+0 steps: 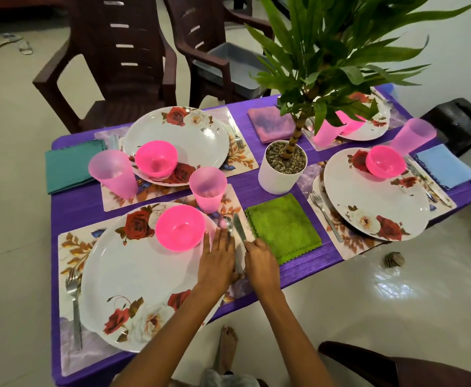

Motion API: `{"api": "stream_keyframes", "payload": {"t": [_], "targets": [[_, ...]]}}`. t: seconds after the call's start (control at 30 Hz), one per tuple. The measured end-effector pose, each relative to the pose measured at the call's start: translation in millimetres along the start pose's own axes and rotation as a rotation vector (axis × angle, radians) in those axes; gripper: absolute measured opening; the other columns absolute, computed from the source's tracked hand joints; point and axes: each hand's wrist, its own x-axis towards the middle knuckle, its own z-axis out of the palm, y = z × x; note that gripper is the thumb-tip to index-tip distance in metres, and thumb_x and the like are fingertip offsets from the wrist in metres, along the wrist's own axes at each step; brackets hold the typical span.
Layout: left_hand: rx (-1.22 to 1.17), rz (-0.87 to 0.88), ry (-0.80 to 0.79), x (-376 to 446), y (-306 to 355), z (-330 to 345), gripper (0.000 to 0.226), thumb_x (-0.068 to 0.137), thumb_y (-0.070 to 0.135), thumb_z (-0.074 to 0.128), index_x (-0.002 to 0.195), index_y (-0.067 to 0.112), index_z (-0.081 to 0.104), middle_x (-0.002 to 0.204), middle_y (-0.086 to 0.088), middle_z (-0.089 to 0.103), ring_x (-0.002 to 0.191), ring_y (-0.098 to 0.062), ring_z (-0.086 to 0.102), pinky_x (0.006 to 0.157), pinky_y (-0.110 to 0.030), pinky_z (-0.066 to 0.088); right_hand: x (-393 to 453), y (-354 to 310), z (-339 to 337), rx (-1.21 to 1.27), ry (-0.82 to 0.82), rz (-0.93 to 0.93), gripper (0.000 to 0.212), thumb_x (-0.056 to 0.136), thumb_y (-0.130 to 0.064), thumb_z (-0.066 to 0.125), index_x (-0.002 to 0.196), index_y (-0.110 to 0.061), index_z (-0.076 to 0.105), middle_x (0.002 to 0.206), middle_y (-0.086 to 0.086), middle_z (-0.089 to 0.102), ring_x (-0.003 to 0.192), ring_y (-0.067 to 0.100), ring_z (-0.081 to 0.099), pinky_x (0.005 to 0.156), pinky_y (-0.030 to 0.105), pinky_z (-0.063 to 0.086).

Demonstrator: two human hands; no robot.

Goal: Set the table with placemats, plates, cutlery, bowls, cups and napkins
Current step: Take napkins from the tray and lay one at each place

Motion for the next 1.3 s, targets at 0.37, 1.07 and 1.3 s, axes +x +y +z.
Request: {"api": "stream_keyframes", "payload": {"t": [0.37,1.07,1.3], "targets": [[-0.058,-0.011,0.008,0,0,0,0.095,0.088,0.055,0.048,0.149,0.001,-0.002,0.157,-0.017,-0.005,0.146,-0.028,-0.006,0.115,-0.048,-0.008,6,0,-4,0.028,0.038,-0.014,0.034,0.095,-0.006,0.046,0.126,-0.014,0.059,0.121,0.009,0.059,0.107,0.025,0.057,0.083,0.032,0.049],[-0.361,0.032,0.375,69,34,-26,0.045,0.091,0.006,0.049,0.135,0.001,0.041,0.133,-0.019,0.049,0.122,-0.035,0.043,0.102,-0.038,0.032,26,109,-51,0.201,0.247,0.448,0.043,0.094,-0.019,0.054,0.132,0.0,0.047,0.135,0.021,0.044,0.125,0.034,0.039,0.097,0.041,0.04],[-0.236,-0.011,0.141,128,27,-55,0.028,0.095,0.023,0.049,0.11,0.003,0.062,0.116,-0.019,0.061,0.11,-0.036,0.055,0.087,-0.04,0.044,44,144,-57,0.572,0.085,0.544,0.029,0.083,-0.033,0.07,0.073,-0.011,0.054,0.082,0.007,0.058,0.085,0.024,0.057,0.07,0.027,0.036]]}}
